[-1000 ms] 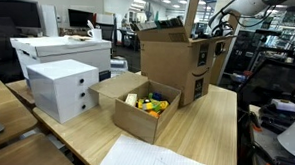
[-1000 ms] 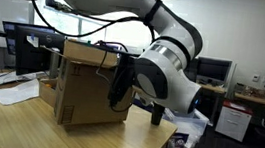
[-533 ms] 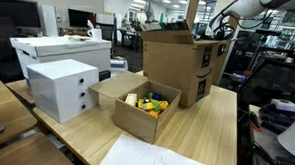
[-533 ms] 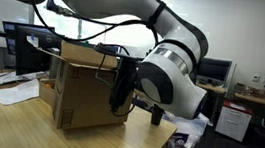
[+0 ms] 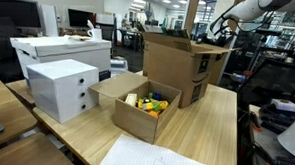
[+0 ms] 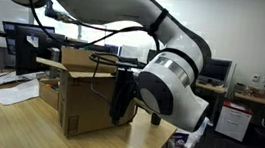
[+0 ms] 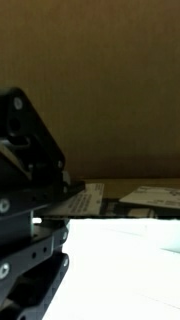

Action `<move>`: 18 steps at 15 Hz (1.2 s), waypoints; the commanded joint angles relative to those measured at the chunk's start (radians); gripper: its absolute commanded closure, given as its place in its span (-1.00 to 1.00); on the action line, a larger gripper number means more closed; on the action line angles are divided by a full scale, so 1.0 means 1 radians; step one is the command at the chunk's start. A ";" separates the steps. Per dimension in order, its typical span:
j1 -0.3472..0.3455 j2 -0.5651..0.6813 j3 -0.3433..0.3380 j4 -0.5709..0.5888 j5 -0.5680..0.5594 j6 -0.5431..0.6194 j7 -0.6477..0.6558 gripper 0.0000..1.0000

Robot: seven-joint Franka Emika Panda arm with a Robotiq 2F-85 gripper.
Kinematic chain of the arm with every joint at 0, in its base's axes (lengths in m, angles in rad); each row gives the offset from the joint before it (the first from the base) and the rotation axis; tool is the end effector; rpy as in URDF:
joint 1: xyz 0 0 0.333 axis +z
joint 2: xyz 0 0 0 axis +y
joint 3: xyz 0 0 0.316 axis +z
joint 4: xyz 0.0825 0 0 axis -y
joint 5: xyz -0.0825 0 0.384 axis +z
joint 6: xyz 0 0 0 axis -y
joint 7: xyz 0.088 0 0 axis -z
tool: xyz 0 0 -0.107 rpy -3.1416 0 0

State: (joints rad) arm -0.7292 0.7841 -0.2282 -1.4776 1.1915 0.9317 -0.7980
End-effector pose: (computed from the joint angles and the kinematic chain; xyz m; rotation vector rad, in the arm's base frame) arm 0.4711 -0.3952 0.2616 -1.5388 0.1866 -0.0988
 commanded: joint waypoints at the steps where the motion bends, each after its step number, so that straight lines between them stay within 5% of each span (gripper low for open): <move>1: -0.036 0.027 0.020 0.004 0.030 -0.040 -0.066 0.93; 15: -0.127 0.099 0.039 0.001 0.134 -0.207 -0.164 0.93; 16: -0.127 0.100 0.040 0.001 0.136 -0.211 -0.162 0.87; 17: -0.126 0.104 0.039 0.007 0.132 -0.216 -0.161 0.36; 18: -0.125 0.104 0.037 0.006 0.127 -0.219 -0.164 0.34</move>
State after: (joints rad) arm -0.8452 0.8823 -0.1982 -1.4775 1.3025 0.7543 -0.9454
